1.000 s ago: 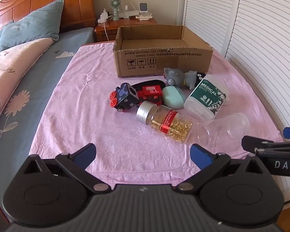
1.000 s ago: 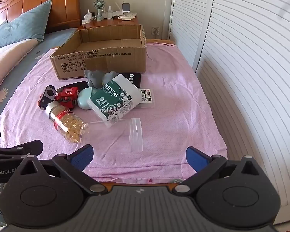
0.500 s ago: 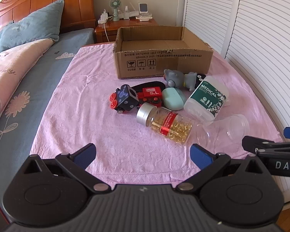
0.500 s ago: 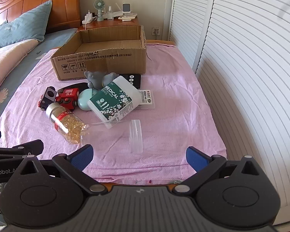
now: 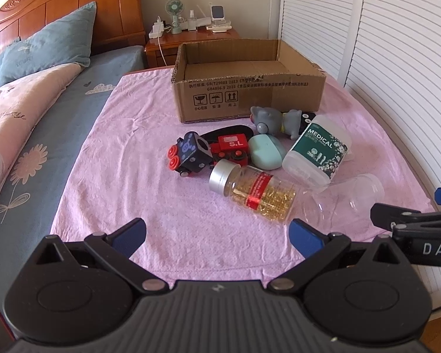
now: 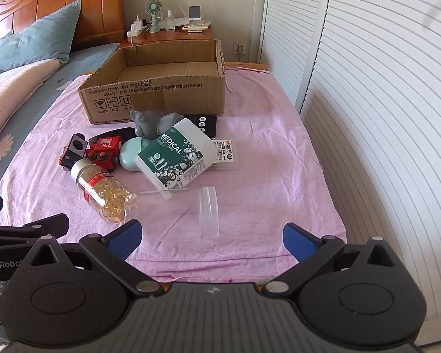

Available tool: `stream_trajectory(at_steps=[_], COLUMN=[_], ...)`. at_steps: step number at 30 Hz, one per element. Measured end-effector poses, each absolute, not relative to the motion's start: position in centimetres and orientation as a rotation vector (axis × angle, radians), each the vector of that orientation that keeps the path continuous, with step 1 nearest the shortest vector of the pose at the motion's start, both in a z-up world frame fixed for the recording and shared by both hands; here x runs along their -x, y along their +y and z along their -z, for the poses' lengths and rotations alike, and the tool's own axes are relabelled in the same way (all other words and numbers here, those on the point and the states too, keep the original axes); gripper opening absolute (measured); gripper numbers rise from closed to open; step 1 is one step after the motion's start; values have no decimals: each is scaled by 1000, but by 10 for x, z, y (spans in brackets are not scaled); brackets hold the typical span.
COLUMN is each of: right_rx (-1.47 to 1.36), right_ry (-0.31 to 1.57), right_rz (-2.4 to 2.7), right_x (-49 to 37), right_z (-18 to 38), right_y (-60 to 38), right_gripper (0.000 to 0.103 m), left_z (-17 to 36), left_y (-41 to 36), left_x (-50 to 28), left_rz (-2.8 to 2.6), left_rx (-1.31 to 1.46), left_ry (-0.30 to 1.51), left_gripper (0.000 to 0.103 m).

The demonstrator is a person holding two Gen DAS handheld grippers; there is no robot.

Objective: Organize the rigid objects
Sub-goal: 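Move left tool toward capsule bottle while right tool moves toward clear jar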

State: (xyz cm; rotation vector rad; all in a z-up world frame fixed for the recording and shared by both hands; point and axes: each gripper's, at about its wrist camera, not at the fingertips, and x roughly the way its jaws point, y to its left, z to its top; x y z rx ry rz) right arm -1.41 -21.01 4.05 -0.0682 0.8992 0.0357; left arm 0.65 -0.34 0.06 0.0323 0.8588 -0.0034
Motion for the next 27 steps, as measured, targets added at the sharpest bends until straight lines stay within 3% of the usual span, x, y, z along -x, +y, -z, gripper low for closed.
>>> stream_trajectory(at_steps=[27], right_rx=[50], right_ry=[886], right_rz=[-41], right_x=[13], right_z=[-42], right_y=[-211], right_gripper=[103], left_z=[-5], left_y=[-4], left_x=[-7], left_rz=[-1], left_rx=[-40], left_ry=[842], left_gripper=[102])
